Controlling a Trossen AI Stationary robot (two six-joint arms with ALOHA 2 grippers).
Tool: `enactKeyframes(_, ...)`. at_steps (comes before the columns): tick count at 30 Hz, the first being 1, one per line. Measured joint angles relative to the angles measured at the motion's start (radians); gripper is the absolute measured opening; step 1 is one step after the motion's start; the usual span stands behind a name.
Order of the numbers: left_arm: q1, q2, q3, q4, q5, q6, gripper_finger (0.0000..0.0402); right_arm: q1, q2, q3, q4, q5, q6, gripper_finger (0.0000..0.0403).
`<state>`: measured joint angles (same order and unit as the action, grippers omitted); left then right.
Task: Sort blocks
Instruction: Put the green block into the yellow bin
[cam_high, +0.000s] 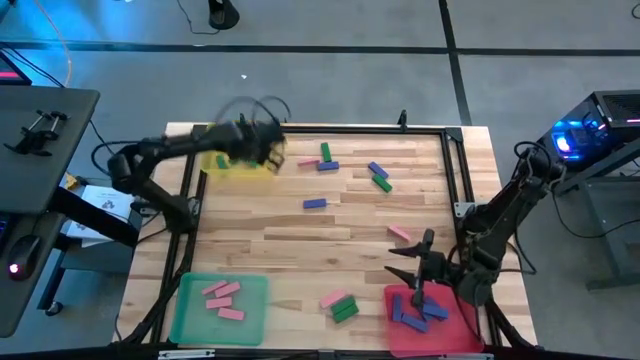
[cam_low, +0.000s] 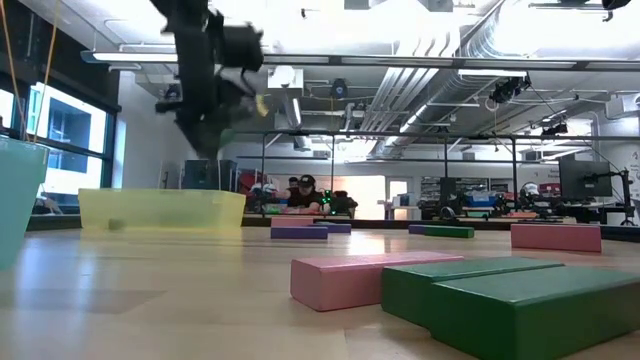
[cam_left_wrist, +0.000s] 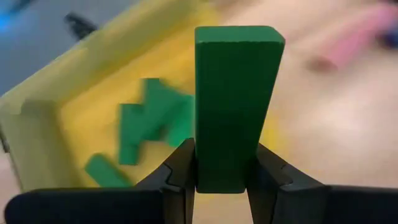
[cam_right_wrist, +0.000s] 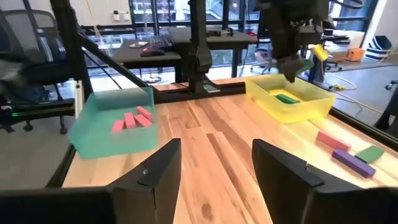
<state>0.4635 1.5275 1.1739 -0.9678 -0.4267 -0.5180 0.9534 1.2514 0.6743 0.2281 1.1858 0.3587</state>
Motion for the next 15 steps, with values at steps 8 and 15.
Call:
enactKeyframes(8, 0.308, 0.115, -0.001, 0.127, 0.177, 0.156, 0.0077, -0.004, 0.0, 0.0, -0.014, -0.001, 0.018, 0.0181)
enactKeyframes(15, 0.343, 0.259, -0.001, 0.132, 0.228, 0.18, 0.0077, -0.004, 0.0, 0.0, -0.015, -0.005, 0.029, 0.0181)
